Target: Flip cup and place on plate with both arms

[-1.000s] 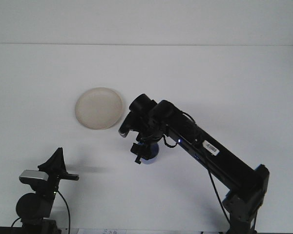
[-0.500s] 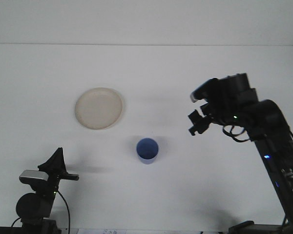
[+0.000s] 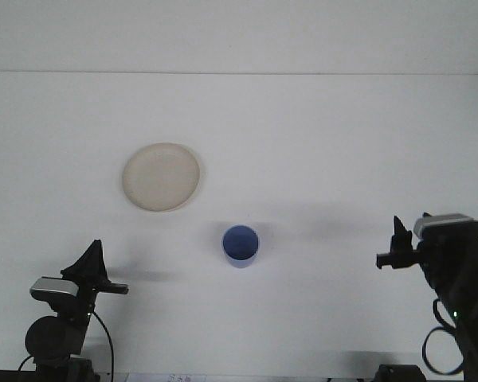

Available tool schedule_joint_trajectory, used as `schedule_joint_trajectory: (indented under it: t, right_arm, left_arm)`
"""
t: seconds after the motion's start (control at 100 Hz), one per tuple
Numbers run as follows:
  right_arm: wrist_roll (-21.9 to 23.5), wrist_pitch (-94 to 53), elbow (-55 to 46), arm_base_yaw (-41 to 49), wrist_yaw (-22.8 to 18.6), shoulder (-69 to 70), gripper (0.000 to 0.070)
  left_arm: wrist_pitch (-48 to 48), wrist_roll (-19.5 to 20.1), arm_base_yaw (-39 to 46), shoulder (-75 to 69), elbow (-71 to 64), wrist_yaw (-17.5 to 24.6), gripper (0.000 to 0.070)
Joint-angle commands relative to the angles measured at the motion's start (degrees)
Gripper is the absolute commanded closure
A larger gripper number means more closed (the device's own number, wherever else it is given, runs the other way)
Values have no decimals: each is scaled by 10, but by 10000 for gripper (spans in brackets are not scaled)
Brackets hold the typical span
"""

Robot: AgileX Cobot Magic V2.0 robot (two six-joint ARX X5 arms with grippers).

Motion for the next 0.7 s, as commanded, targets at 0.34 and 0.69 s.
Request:
schedule_joint_trajectory:
  t: [0.34,0.69]
  right_arm:
    - [26,36,-81,0,62,-130,700]
    - [26,43,-81,0,61,-120,700]
  left_arm:
    - [-120,-44,0,30,119,-13,687]
    - [-448,-64,0,308,508,25,687]
